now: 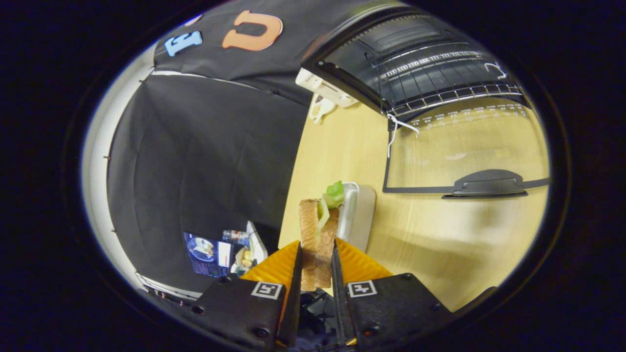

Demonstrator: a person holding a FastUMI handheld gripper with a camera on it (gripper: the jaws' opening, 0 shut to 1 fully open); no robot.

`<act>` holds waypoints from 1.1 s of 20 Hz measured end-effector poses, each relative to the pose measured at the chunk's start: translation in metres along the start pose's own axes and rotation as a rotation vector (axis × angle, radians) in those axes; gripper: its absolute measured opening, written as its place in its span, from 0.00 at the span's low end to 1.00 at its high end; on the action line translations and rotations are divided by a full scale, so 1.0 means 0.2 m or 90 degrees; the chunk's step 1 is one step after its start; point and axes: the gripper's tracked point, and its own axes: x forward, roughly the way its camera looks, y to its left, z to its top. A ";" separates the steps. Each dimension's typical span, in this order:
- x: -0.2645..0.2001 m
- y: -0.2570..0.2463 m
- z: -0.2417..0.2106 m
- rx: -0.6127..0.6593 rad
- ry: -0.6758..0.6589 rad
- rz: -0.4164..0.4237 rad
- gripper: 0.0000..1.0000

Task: Open the toaster oven, put the food inside, and close the toaster oven door.

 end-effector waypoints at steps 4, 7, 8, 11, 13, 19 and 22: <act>-0.08 0.03 0.09 0.017 -0.083 0.054 0.35; -0.15 0.01 0.19 0.025 -0.174 0.080 0.35; -0.17 0.00 0.24 0.030 -0.215 0.086 0.35; -0.26 -0.10 0.39 0.059 -0.355 0.075 0.35; -0.32 -0.19 0.48 0.085 -0.434 0.054 0.35; -0.48 -0.42 0.65 0.178 -0.625 0.022 0.35; -0.57 -0.52 0.75 0.221 -0.724 -0.017 0.35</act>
